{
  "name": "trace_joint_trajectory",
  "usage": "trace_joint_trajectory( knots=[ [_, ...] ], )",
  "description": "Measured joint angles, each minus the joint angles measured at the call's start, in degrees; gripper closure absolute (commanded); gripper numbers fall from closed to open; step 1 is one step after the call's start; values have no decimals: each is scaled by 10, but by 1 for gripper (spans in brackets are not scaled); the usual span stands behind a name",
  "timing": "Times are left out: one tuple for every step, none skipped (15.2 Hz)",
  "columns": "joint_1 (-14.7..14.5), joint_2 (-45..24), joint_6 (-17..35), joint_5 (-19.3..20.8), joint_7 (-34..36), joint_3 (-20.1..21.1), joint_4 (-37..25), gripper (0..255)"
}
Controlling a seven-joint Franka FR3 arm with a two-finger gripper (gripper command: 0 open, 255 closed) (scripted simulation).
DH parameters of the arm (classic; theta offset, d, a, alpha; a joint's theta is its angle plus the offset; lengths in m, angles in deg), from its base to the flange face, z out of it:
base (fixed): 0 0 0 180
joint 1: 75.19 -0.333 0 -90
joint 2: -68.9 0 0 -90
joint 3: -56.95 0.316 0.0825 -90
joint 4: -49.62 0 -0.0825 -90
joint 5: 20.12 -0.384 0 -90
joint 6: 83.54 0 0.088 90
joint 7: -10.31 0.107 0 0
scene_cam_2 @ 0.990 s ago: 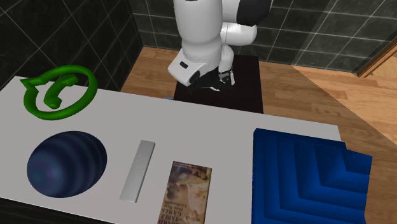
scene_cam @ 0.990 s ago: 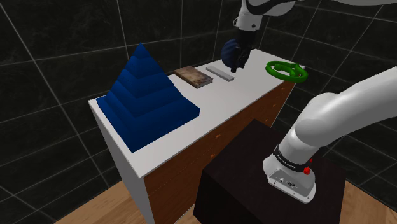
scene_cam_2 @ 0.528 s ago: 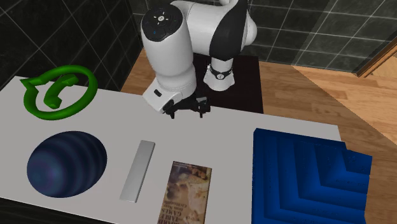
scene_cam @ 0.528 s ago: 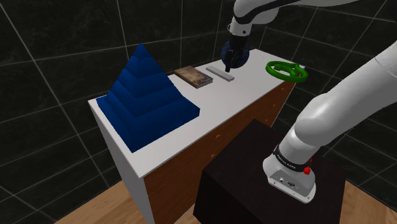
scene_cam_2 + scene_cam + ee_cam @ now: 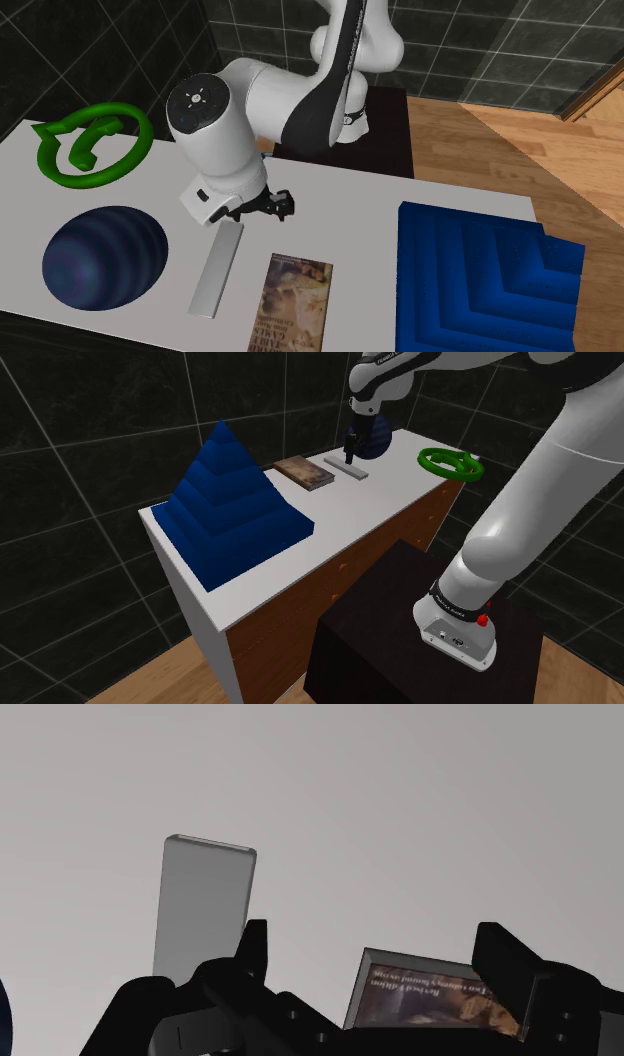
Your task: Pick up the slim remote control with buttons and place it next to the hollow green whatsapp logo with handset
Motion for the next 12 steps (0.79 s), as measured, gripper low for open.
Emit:
trace_joint_trajectory(
  knots=[
    [2, -18, 6, -4, -7, -3, -14, 0],
    [6, -38, 10, -8, -17, -6, -32, 0],
    [9, -63, 17, -15, -25, -9, -52, 0],
    [12, -85, 23, -20, -33, -10, -69, 0],
    [18, -106, 29, -26, -44, -13, -86, 0],
    [22, -130, 31, -33, -51, -14, -109, 0],
    [27, -148, 32, -38, -59, -15, -127, 0],
    [33, -169, 35, -44, -67, -16, -147, 0],
    [38, -190, 34, -49, -74, -16, -171, 0],
    [44, -207, 36, -54, -81, -16, -188, 0],
    [46, -217, 38, -57, -83, -16, -196, 0],
    [47, -223, 42, -59, -84, -15, -198, 0]
  ],
)
